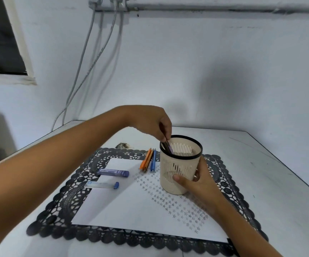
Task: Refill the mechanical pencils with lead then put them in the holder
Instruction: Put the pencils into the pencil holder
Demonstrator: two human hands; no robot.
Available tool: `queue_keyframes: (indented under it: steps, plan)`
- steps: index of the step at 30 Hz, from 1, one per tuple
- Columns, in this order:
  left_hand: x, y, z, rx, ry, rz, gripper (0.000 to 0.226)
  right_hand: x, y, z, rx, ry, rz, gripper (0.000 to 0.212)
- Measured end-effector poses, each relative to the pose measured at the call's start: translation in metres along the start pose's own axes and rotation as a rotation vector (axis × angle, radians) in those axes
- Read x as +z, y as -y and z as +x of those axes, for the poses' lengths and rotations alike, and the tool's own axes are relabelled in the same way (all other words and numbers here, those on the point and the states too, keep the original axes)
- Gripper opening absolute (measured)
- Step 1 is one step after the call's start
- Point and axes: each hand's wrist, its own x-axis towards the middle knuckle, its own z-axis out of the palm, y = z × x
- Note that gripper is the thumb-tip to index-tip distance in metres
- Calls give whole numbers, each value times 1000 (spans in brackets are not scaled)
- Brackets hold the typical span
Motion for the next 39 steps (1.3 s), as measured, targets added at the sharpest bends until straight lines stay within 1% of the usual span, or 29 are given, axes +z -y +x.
queue_keyframes:
  steps: [5,8,10,12,14,16,17,18,20,22,24,28,31,39]
  plan:
    - [17,-11,13,4,85,61,13,-1,-2,1,9,2,-2,96]
    - [21,-10,15,-14,73,84,19,0,-2,1,27,2,-1,100]
    - [21,-6,12,-18,43,47,22,-1,-2,1,26,2,-17,100]
    - [20,1,8,-10,-66,-49,20,-1,-2,1,25,4,-33,101]
    - [22,14,6,-42,-288,-139,16,-1,-2,1,32,7,-26,105]
    - [29,33,7,-187,-492,-214,13,-1,-3,1,35,5,-20,106]
    - [35,44,9,-287,-520,-227,14,-1,-3,1,34,5,-16,106]
    - [42,53,9,-377,-485,-206,17,0,-2,1,31,4,-13,105]
    - [62,68,13,-495,-299,-159,26,0,-2,0,23,-3,-23,101]
    - [82,75,14,-569,-148,-165,29,1,-2,0,20,-8,-34,100]
    - [96,77,16,-618,-81,-209,26,1,-1,0,21,-14,-39,100]
    - [108,75,21,-648,-72,-228,16,1,-1,-1,11,-20,-50,97]
    - [111,74,25,-663,-100,-255,21,0,0,-1,13,-15,-29,95]
    - [116,77,30,-699,-158,-384,25,0,0,-1,-1,-15,-51,96]
